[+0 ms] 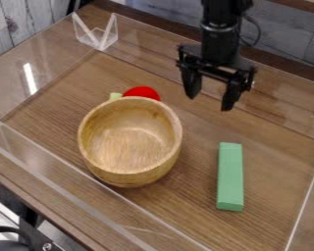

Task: Move the red fruit to the left

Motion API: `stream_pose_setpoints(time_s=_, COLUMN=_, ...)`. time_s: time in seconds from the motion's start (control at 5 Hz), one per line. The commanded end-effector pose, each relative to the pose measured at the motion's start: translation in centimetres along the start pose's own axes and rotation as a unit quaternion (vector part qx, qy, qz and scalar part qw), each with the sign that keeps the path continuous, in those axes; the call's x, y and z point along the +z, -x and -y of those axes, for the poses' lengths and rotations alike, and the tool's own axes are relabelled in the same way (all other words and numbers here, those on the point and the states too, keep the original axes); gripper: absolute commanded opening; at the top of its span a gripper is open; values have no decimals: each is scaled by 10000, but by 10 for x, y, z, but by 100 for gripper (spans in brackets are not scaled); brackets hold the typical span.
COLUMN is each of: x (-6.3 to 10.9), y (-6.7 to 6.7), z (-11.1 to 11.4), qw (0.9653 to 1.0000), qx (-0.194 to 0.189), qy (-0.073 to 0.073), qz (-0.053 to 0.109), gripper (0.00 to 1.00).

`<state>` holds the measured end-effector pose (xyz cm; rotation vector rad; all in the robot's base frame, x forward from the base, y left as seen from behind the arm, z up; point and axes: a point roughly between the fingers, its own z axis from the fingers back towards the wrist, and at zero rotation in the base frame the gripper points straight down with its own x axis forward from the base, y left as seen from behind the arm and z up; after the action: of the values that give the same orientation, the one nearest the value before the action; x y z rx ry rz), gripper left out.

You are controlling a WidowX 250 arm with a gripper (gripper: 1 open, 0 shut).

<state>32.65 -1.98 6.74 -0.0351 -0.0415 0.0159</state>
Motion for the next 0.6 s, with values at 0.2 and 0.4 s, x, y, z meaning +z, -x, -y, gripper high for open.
stream_pose_setpoints(time_s=0.2, x=20, y=-12, z=-32, qw=9731, qx=-2302, qy=-114, qz=44, gripper=100)
stream_pose_setpoints(time_s=0.4, x=24, y=1, z=-54, qw=9556, qx=-2942, qy=-189, qz=-2, gripper=100)
